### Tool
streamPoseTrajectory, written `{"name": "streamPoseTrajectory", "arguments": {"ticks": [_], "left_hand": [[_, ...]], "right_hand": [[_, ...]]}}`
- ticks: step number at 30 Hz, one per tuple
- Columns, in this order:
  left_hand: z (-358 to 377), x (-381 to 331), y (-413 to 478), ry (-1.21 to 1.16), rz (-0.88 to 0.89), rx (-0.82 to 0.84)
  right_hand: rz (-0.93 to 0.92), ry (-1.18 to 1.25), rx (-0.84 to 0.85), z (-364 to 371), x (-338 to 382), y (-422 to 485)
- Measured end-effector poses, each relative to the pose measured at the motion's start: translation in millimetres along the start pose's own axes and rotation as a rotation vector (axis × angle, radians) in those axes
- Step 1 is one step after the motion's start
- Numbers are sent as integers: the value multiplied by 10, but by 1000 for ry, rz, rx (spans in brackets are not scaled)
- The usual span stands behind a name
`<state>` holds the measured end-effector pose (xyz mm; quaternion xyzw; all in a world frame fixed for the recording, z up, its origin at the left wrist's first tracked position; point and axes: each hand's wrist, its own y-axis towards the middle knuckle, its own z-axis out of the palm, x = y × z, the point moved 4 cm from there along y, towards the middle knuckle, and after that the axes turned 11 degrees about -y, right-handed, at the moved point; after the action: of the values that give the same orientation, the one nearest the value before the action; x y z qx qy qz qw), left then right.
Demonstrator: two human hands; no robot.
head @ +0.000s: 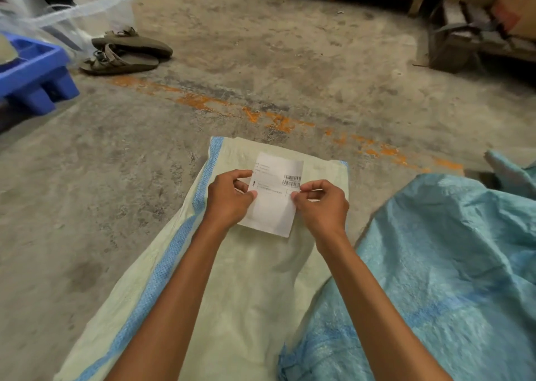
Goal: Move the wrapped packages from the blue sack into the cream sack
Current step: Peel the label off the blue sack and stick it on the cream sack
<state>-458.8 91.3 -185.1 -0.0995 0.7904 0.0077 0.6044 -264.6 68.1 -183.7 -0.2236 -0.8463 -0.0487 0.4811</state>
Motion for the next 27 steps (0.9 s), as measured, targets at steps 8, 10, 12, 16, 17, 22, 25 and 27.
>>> {"name": "streamPoseTrajectory", "arguments": {"ticks": [8, 10, 12, 16, 17, 22, 25, 27], "left_hand": [[229, 388, 76, 223, 11, -56], [234, 467, 30, 320, 88, -86], [209, 458, -43, 528, 204, -99], [160, 330, -92, 763, 548, 84], [179, 334, -47, 811, 592, 205], [268, 524, 244, 1170, 446, 592], [278, 644, 381, 1163, 372, 682], [280, 671, 469, 1176, 373, 687]], "right_hand": [[-8, -174, 67, 295, -369, 244], [-90, -219, 54, 338, -413, 210], [-244, -332, -4, 330, -383, 148], [-598, -502, -109, 251, -245, 26], [-688, -528, -71, 267, -241, 30], [-742, -902, 461, 440, -407, 162], [-789, -1129, 501, 475, -450, 241], [-763, -1185, 519, 475, -460, 338]]}}
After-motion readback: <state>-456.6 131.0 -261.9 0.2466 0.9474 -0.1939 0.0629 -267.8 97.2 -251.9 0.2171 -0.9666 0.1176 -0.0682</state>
